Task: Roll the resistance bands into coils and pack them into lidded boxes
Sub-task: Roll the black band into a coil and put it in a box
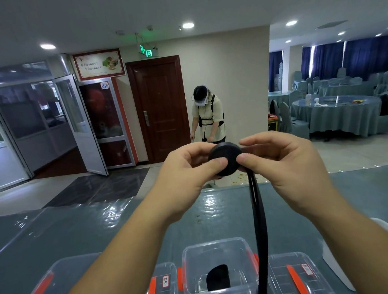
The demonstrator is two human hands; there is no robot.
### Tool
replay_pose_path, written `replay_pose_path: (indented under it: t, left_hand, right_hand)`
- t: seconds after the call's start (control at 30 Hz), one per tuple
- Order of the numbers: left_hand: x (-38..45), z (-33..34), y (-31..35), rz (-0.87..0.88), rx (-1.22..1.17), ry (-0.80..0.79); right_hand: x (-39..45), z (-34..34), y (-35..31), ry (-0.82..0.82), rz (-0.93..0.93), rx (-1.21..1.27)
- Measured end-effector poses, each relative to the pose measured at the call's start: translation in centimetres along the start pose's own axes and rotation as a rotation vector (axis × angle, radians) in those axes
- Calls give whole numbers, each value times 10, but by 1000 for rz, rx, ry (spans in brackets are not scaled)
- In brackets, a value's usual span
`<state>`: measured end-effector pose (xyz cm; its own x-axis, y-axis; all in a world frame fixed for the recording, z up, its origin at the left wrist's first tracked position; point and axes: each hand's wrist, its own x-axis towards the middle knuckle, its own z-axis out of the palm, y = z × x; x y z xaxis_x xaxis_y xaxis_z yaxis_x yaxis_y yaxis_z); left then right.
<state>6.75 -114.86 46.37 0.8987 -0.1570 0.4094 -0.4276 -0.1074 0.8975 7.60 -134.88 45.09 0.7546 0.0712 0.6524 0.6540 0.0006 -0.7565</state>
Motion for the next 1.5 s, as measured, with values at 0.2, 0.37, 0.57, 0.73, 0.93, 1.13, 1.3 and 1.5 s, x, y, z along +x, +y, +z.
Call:
replay_pose_path:
  t: [0.2, 0.37, 0.57, 0.73, 0.93, 1.13, 1.3, 1.5]
  left_hand:
    - [-2, -5, -5, 15, 128, -97]
    - [-2, -6, 1, 22, -73, -36]
    - [-6, -6, -2, -33, 25, -81]
    - [-5, -17, 5, 47, 299, -121]
    - [-7, -10, -2, -53, 3, -97]
    - [-3, -5, 5, -37, -49, -3]
    - [-10, 9, -6, -83, -253, 82]
    - [-8, 1, -4, 11, -21, 59]
  right_hand:
    - [-1, -3, 3, -131, 16, -66]
    - [-3, 1, -3, -121, -21, 19]
    - [-5, -2, -3, -178, -34, -175]
    - [-11, -1, 0, -149, -70, -221]
    - [-12, -2, 6, -104, -19, -170]
    - [-7, 3, 1, -12, -13, -64]
    - [-13, 3, 4, 6, 18, 7]
    - [-14, 4, 7, 34, 37, 45]
